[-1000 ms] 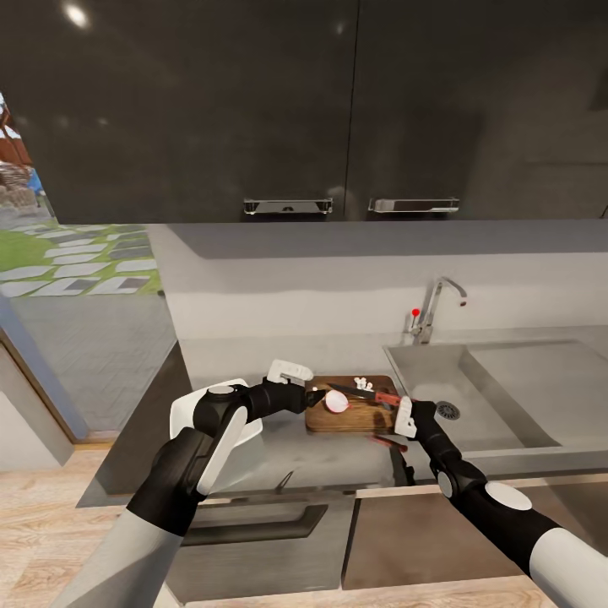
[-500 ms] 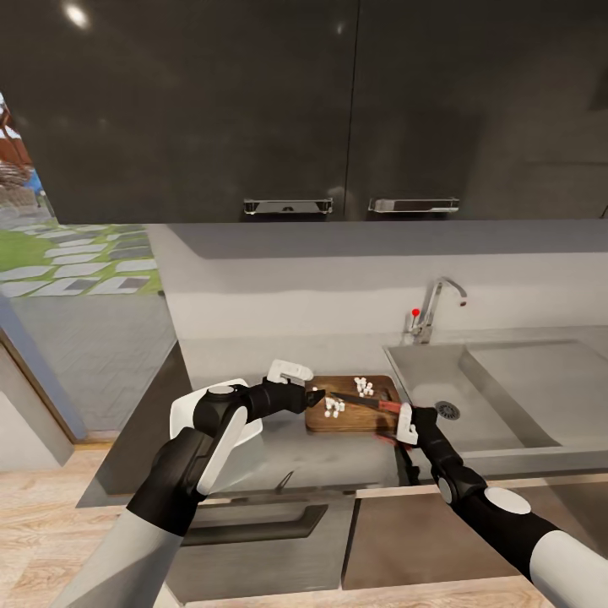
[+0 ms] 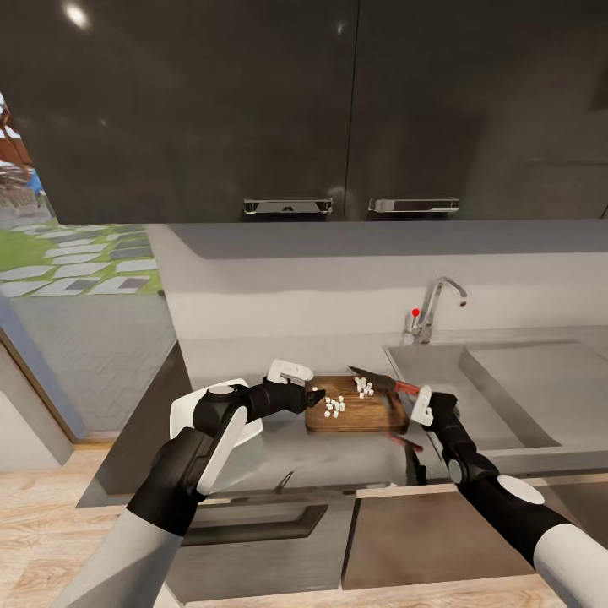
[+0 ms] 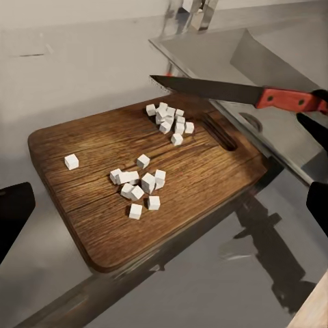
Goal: In the kitchen, take the Vidalia onion out of the sink, dice it on the chopping board with the paring knife, put the diced onion into the bowl on the countertop, then place both the paring knife and the chopping board into the sink.
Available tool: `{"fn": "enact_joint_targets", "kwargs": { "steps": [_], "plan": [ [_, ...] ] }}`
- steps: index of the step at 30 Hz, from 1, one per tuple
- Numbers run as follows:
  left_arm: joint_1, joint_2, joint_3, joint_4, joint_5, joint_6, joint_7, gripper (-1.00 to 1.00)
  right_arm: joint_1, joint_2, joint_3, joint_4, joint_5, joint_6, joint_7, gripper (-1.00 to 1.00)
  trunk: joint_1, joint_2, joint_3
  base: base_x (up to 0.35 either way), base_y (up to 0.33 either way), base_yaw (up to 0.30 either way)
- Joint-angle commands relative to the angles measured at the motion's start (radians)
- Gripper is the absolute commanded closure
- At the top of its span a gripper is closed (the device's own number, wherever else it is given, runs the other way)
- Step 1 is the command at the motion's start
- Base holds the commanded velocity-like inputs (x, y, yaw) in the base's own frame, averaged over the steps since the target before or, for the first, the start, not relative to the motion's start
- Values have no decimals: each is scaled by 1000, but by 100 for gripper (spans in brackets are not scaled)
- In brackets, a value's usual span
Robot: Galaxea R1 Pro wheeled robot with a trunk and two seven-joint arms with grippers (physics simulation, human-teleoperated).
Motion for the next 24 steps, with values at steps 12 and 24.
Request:
{"fn": "enact_joint_targets", "kwargs": {
  "steps": [12,24],
  "plan": [
    [-1,0,1,-1,0,5,-2,-100,-1,-1,-172,-30,7,9,174,100,1,-2,-2,0,0,0],
    [-1,0,2,-1,0,5,-2,-100,-1,-15,-440,-31,8,-71,411,100,1,-2,-2,0,0,0]
  ]
}}
